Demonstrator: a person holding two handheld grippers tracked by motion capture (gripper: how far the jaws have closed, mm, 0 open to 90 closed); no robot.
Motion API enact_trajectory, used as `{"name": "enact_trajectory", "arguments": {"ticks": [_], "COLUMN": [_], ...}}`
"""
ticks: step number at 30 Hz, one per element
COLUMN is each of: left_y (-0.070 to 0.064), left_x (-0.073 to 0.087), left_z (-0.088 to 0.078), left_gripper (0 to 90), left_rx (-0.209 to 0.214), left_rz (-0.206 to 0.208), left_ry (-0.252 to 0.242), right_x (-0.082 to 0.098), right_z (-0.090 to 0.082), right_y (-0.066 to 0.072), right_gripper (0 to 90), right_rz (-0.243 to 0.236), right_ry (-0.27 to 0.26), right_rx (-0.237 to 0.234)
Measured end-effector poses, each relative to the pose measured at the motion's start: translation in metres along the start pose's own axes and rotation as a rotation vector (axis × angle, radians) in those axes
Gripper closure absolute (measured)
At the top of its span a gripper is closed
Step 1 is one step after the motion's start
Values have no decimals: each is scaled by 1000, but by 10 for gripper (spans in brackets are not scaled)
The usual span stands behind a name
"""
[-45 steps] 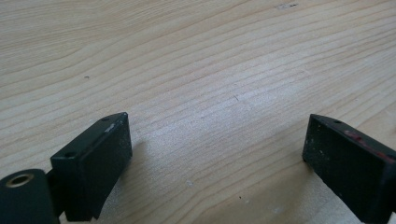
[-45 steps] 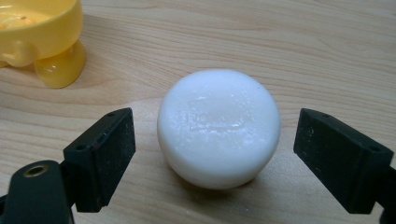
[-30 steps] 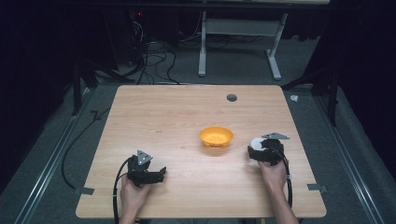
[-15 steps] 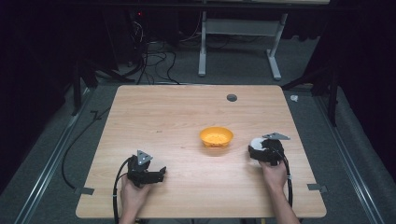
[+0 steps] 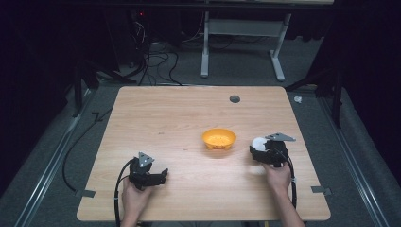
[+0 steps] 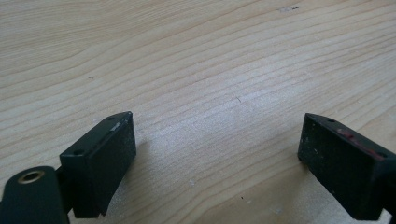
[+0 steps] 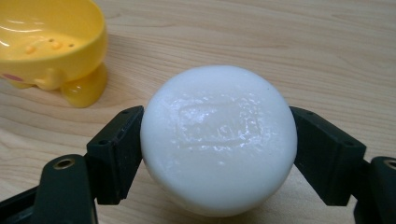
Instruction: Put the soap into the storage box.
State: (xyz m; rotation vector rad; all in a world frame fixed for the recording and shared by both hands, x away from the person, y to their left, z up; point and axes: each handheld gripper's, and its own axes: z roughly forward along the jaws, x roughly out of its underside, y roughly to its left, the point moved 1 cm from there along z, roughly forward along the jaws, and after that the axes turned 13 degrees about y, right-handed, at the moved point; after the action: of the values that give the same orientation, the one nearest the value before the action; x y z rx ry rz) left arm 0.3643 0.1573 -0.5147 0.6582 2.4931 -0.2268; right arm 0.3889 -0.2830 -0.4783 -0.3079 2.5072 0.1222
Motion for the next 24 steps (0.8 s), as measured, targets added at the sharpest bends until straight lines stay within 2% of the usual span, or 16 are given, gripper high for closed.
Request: {"name": "enact_trajectory", "arguments": {"ticks": [9,10,18,24], "left_y": [0,0,0,0], "left_x": [0,0,0,0], "left_z": [0,0,0,-1], "left_gripper": [128,129,135,144], "left_rx": [-1,0,0,1], "left_rz": [0,0,-1,-2], "left_ry": [-2,-2,-3,-5], "right_x": [-11,-14,-25,-30], "right_z": [-15,-18,-24,-28], "right_y": [13,18,35,42], "right_gripper": [236,236,236,236], "right_rz": [-37,-52,-100,-116], "right_ry": [-26,-29,-32,-40], "right_rx": [-41,-49,-91,-114]}}
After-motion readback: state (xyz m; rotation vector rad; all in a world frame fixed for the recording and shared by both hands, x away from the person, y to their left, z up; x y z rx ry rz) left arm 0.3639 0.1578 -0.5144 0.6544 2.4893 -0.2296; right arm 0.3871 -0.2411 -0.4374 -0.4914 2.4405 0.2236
